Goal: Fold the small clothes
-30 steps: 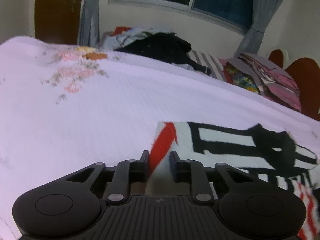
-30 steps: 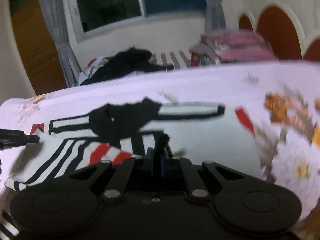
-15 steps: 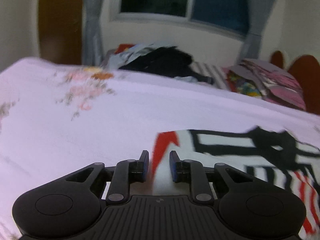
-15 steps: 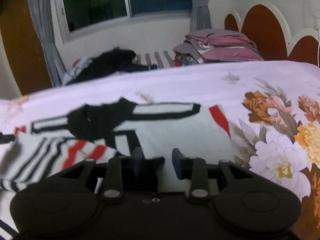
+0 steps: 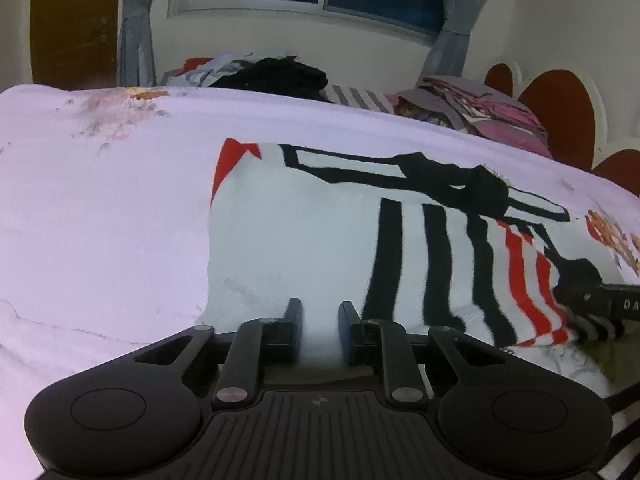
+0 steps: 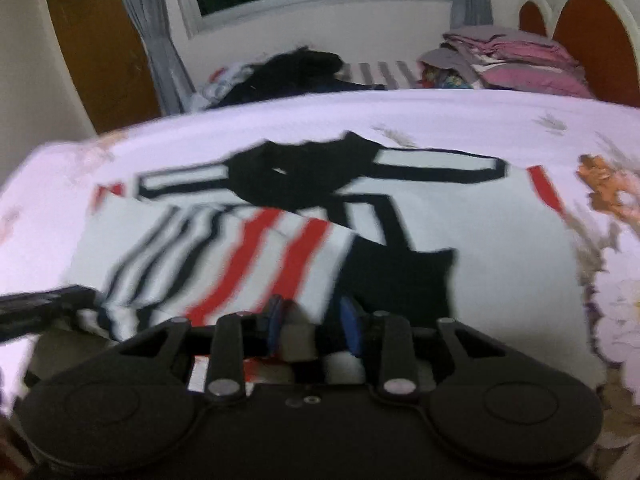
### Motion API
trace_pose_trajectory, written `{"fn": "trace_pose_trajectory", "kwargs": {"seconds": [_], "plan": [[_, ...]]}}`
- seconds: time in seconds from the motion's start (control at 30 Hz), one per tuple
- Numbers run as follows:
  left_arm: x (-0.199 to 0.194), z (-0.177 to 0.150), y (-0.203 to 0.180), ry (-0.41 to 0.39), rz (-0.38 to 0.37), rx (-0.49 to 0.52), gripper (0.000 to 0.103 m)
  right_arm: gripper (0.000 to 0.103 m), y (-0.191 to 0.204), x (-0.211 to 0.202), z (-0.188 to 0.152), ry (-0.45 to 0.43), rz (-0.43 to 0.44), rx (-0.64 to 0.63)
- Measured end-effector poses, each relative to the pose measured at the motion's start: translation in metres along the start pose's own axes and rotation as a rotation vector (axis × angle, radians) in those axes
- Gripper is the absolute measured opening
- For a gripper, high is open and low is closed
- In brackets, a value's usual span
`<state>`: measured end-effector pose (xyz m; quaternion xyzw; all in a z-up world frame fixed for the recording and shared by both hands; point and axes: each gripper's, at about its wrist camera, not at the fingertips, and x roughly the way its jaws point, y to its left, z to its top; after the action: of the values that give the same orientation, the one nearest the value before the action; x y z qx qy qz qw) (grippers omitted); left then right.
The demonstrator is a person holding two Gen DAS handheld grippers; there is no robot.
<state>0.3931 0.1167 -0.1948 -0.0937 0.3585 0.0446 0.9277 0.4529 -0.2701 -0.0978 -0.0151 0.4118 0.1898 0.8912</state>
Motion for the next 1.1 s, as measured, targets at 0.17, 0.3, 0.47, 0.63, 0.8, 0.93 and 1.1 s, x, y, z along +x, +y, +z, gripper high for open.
{"fn": "trace_pose_trajectory", "kwargs": {"seconds": [0.17, 0.3, 0.47, 0.63, 0.8, 0.93, 1.1], "plan": [[-0.006, 0.005, -0.011, 0.021, 0.033, -0.006, 0.021, 0.027, -0.004, -0.007, 0.002, 0.013, -0.022, 0.032], [-0.027, 0.004, -0.023, 0.005, 0.011, 0.002, 0.021, 0.034, 0.010, -0.025, -0.007, 0.006, 0.037, -0.002], [-0.054, -0.012, -0.044, 0.031, -0.061, 0.027, 0.021, 0.034, 0.028, -0.045, -0.027, 0.032, 0.101, -0.027], [-0.063, -0.042, -0.070, 0.098, -0.115, 0.068, 0.021, 0.032, 0.042, -0.054, -0.051, 0.082, 0.129, -0.070], [-0.069, -0.069, -0.078, 0.135, -0.096, 0.116, 0.021, 0.031, 0.037, -0.065, -0.072, 0.103, 0.096, -0.113], [-0.081, -0.078, -0.071, 0.133, -0.068, 0.130, 0.021, 0.031, 0.018, -0.078, -0.083, 0.111, 0.073, -0.104], [-0.098, -0.090, -0.057, 0.135, -0.019, 0.127, 0.021, 0.030, -0.011, -0.099, -0.101, 0.113, 0.016, -0.097]]}}
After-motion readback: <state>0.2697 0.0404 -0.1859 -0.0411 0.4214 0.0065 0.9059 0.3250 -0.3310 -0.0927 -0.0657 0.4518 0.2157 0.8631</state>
